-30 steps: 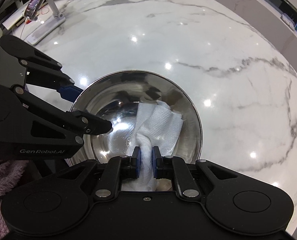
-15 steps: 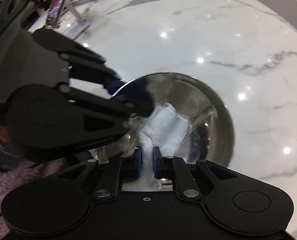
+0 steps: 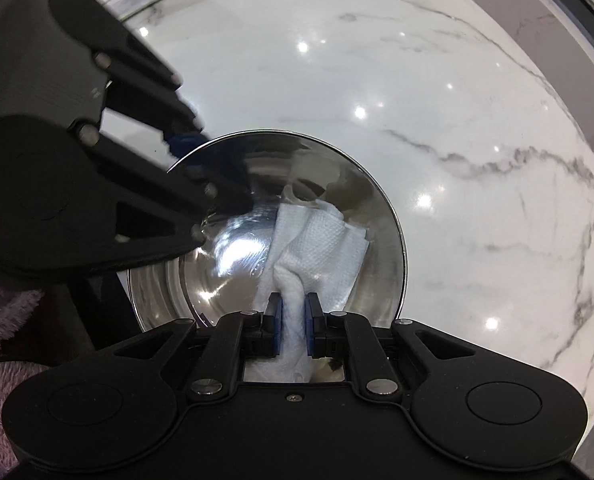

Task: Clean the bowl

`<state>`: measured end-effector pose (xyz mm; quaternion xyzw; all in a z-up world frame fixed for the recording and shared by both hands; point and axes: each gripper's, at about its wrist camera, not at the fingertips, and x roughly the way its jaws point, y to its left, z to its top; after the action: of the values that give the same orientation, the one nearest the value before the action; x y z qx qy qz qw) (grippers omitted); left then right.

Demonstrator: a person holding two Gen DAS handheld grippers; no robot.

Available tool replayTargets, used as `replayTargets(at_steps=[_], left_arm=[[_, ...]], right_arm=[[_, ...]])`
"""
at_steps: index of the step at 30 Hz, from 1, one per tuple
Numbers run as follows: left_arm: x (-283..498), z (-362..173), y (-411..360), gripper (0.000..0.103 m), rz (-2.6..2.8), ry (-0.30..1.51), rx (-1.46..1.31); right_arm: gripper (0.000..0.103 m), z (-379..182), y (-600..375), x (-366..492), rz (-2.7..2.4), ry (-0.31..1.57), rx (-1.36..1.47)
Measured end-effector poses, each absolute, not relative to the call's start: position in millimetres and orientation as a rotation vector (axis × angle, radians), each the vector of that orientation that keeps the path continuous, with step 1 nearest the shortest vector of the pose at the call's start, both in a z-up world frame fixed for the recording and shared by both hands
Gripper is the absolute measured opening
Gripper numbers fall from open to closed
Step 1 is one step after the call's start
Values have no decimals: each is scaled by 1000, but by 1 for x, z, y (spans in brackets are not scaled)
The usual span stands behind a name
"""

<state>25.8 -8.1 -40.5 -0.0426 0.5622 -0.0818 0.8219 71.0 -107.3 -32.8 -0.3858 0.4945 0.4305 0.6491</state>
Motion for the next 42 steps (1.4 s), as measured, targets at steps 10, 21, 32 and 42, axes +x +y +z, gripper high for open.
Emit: replayTargets(at_steps=[10, 21, 32, 42], left_arm=[[20, -40, -4, 18, -179, 1172, -96], [31, -34, -12, 14, -150, 1131, 40], [30, -32, -10, 14, -146, 1127, 29], [19, -42, -10, 31, -147, 1164, -64]], right_arm=[[9, -32, -112, 74, 971, 1139, -806], [10, -27, -119, 69, 1092, 1162, -748], [9, -25, -128, 77, 988, 1080, -889], [10, -22, -138, 83, 982, 1084, -857]])
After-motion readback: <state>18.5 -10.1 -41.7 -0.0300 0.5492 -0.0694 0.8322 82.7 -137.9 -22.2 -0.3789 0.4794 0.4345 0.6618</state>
